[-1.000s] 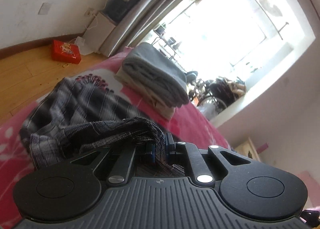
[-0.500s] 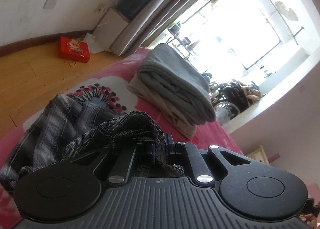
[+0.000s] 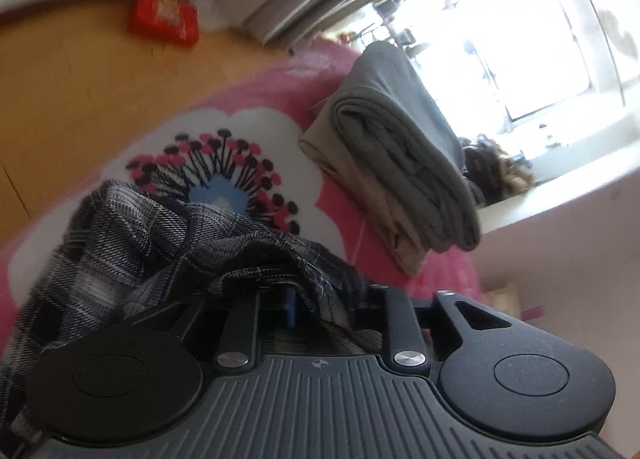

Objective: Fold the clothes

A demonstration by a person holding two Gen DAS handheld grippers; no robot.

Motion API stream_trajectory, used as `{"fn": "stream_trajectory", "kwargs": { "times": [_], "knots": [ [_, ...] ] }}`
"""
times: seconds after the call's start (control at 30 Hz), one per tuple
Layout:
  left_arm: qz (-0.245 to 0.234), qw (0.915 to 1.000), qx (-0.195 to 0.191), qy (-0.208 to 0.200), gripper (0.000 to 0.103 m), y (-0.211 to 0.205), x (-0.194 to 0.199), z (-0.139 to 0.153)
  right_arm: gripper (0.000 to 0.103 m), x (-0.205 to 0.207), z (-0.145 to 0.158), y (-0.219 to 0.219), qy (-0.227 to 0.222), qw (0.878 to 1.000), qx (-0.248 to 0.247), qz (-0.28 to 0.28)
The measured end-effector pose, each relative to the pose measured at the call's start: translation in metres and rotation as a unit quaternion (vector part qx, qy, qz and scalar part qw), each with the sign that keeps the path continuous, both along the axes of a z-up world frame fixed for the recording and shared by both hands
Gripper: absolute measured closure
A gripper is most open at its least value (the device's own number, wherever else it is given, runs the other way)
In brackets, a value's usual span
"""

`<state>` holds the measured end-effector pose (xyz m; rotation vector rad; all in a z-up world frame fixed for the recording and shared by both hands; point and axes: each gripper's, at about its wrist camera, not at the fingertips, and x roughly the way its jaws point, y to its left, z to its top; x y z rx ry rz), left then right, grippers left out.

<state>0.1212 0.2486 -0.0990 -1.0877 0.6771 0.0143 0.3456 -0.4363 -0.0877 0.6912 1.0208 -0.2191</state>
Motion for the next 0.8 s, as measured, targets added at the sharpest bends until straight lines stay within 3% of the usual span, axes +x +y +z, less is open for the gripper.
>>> {"fn": "stream_trajectory", "kwargs": {
  "times": [0.07, 0.2, 0.23, 0.33, 0.37, 0.47, 0.57, 0.63, 0.73, 0.8],
  "knots": [
    [0.008, 0.9973, -0.073, -0.005, 0.069, 0.013, 0.002, -0.01, 0.07, 0.001, -0.003, 0.009, 0.029, 0.999, -0.015, 0.027],
    [0.018, 0.9809, -0.193, -0.018, 0.055, 0.03, -0.003, -0.024, 0.056, -0.008, 0.017, 0.036, 0.045, 0.986, -0.105, 0.117],
    [0.017, 0.9768, -0.212, -0.021, 0.053, 0.032, -0.005, -0.026, 0.056, -0.013, 0.024, 0.047, 0.051, 0.977, -0.144, 0.147],
    [-0.004, 0.971, -0.238, -0.021, 0.049, 0.036, -0.005, -0.023, 0.055, -0.037, 0.045, 0.083, 0.055, 0.933, -0.262, 0.241],
    [-0.02, 0.9728, -0.23, -0.017, 0.048, 0.038, -0.002, -0.018, 0.055, -0.047, 0.051, 0.095, 0.052, 0.914, -0.3, 0.269],
    [-0.088, 0.9758, -0.199, -0.017, 0.042, 0.045, 0.007, 0.001, 0.055, -0.07, 0.068, 0.126, 0.031, 0.871, -0.359, 0.333],
    [-0.174, 0.9729, -0.149, -0.032, 0.037, 0.052, 0.018, 0.024, 0.055, -0.083, 0.085, 0.159, -0.007, 0.867, -0.329, 0.374],
    [-0.213, 0.9744, -0.067, -0.031, 0.037, 0.053, 0.021, 0.046, 0.055, -0.089, 0.088, 0.186, -0.034, 0.867, -0.293, 0.401],
    [-0.208, 0.9773, 0.022, -0.036, 0.037, 0.058, 0.009, 0.07, 0.055, -0.102, 0.078, 0.239, -0.067, 0.852, -0.241, 0.459],
    [-0.195, 0.9764, 0.081, -0.043, 0.036, 0.063, -0.002, 0.086, 0.055, -0.114, 0.067, 0.278, -0.1, 0.831, -0.21, 0.506]
  ]
}}
